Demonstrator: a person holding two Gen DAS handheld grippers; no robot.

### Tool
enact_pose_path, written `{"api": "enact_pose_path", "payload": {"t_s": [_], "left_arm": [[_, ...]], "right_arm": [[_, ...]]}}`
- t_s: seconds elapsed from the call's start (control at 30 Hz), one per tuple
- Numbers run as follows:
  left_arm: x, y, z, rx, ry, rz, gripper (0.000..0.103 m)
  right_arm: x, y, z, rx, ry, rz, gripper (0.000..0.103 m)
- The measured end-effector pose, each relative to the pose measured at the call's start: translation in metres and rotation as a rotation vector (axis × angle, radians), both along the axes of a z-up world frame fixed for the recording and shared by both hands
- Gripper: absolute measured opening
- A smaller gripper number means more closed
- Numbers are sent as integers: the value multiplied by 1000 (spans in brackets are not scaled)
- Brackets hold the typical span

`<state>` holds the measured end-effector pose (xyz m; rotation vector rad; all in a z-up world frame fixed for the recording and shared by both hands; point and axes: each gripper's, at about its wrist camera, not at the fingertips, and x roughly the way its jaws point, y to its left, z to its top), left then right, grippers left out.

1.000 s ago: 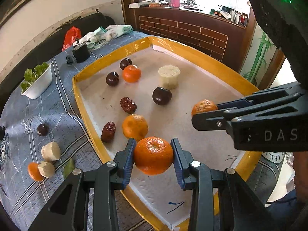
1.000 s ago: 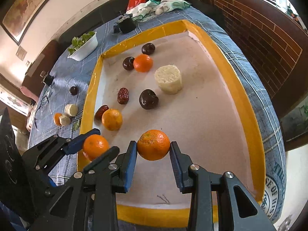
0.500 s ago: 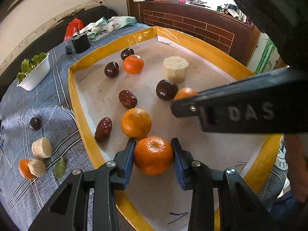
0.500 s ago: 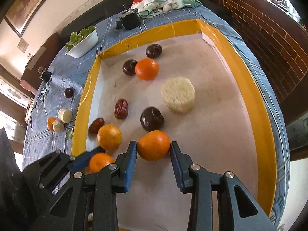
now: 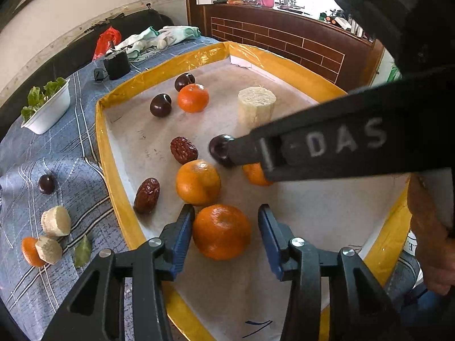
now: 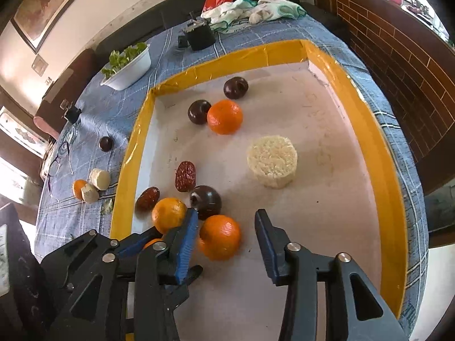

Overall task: Organize fruits
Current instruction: 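Lower both mandarins into the tray and open both grippers, then withdraw both grippers from the tray toward the remaining items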

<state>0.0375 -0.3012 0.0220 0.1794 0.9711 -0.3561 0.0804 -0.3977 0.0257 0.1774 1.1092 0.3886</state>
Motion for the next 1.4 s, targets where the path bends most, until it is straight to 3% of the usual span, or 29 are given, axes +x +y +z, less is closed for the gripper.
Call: {"api": "enact_pose_path", "payload": {"t_s": [0.23, 0.83, 1.07, 1.4], "left_arm": [[-2, 4, 9, -22, -17, 9, 53], [-15, 35, 38, -69, -90, 41, 54], [-18, 77, 50, -99, -115, 128, 54], [-18, 166, 51, -118, -115, 327, 54]], "right_arm": [[-8, -10, 10, 15, -16, -45, 48], [-29, -4, 32, 9, -62, -113, 51], [-37, 19, 42, -3, -90, -80, 53], [-48, 48, 47, -24, -111, -35, 53]]}}
